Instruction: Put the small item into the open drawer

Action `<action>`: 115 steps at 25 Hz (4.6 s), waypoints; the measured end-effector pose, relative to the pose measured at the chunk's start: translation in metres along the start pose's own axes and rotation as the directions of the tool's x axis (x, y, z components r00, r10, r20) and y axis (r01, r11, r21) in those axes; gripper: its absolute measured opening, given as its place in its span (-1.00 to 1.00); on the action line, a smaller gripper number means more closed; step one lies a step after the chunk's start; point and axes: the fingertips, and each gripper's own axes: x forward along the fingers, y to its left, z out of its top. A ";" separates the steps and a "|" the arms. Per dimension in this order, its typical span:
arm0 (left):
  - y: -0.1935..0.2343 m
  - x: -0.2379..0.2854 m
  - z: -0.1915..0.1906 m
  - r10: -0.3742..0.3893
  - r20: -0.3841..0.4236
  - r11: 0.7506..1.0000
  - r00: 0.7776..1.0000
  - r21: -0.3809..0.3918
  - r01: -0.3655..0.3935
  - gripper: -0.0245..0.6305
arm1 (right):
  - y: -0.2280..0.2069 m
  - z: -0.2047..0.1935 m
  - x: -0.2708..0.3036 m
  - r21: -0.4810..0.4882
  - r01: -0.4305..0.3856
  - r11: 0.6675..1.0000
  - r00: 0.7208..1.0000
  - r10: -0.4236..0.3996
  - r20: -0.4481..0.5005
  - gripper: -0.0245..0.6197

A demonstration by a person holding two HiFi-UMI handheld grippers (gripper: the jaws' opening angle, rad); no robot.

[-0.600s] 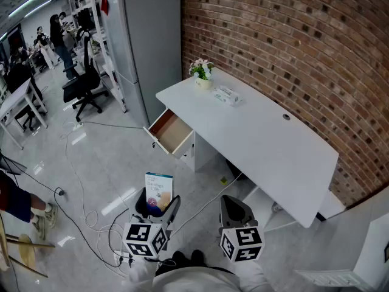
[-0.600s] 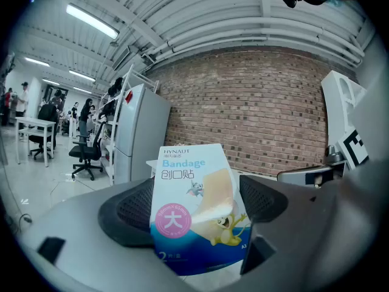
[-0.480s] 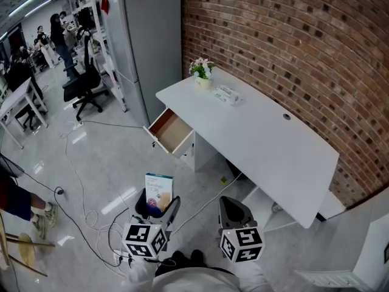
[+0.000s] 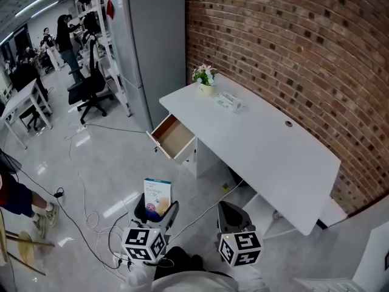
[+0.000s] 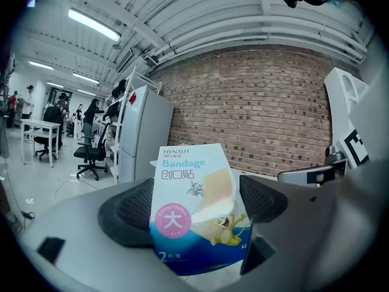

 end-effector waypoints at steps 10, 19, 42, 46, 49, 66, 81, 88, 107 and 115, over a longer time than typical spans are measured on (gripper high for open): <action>0.018 0.011 -0.004 0.029 -0.027 1.000 0.999 0.010 -0.029 0.43 | 0.007 -0.003 0.026 0.011 -0.035 0.999 0.999 0.035 -0.028 -0.84; 0.065 0.059 -0.001 0.027 -0.038 1.000 0.999 0.003 -0.027 0.43 | 0.010 0.006 0.090 0.001 -0.029 1.000 0.998 0.029 -0.050 -0.84; 0.203 0.220 0.025 -0.064 -0.077 0.998 0.995 -0.024 0.062 0.43 | 0.018 0.057 0.289 -0.033 0.041 0.999 0.998 -0.043 -0.049 -0.84; 0.217 0.240 0.032 -0.087 -0.073 0.996 0.994 -0.017 0.086 0.43 | 0.014 0.062 0.305 -0.026 0.077 0.997 0.996 -0.078 -0.043 -0.84; 0.221 0.252 0.035 -0.105 -0.069 0.994 0.992 -0.017 0.104 0.43 | 0.010 0.065 0.311 -0.025 0.105 0.994 0.993 -0.106 -0.042 -0.84; 0.238 0.319 0.024 -0.125 -0.100 0.992 0.987 -0.021 0.123 0.43 | -0.014 0.086 0.360 -0.061 0.142 0.988 0.989 -0.144 -0.025 -0.84; 0.246 0.425 -0.007 -0.108 -0.190 0.993 0.976 0.029 0.116 0.43 | -0.061 0.111 0.446 -0.037 0.078 0.996 0.997 -0.079 -0.025 -0.84; 0.257 0.452 -0.024 -0.082 -0.234 0.995 0.969 0.038 0.093 0.43 | -0.075 0.107 0.472 -0.018 0.060 0.998 0.998 -0.061 -0.035 -0.84; 0.282 0.514 -0.114 -0.222 -0.357 0.965 0.908 0.052 0.256 0.43 | -0.059 0.051 0.493 0.046 0.235 0.971 0.969 -0.230 -0.091 -0.84; 0.286 0.535 -0.153 -0.273 -0.404 0.939 0.873 0.086 0.333 0.43 | -0.043 0.013 0.507 0.103 0.290 0.951 0.953 -0.278 -0.117 -0.84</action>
